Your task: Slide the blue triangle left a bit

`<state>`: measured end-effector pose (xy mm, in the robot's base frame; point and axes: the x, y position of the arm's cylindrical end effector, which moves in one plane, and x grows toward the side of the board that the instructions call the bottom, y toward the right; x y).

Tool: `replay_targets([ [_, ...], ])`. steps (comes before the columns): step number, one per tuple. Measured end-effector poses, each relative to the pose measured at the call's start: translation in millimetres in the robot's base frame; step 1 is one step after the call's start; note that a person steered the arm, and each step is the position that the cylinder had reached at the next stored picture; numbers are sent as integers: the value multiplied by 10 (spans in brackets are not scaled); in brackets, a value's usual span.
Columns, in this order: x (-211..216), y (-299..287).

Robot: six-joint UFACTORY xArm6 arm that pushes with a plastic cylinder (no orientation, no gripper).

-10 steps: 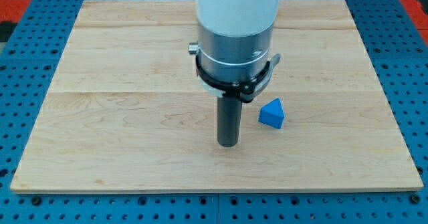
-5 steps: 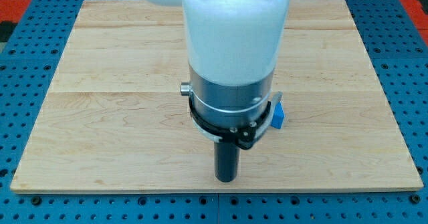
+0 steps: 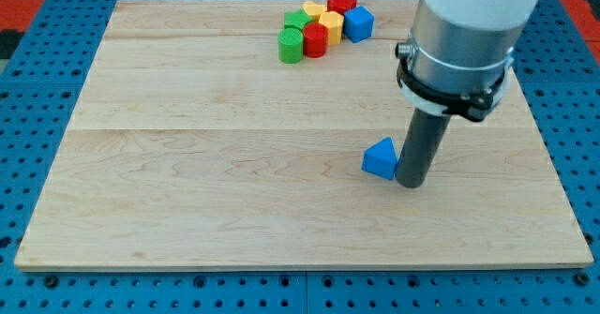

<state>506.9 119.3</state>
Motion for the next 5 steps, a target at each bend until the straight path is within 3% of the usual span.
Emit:
replay_targets([
  [2,-436,-148],
  [3,-409,-147],
  [5,60,-225],
])
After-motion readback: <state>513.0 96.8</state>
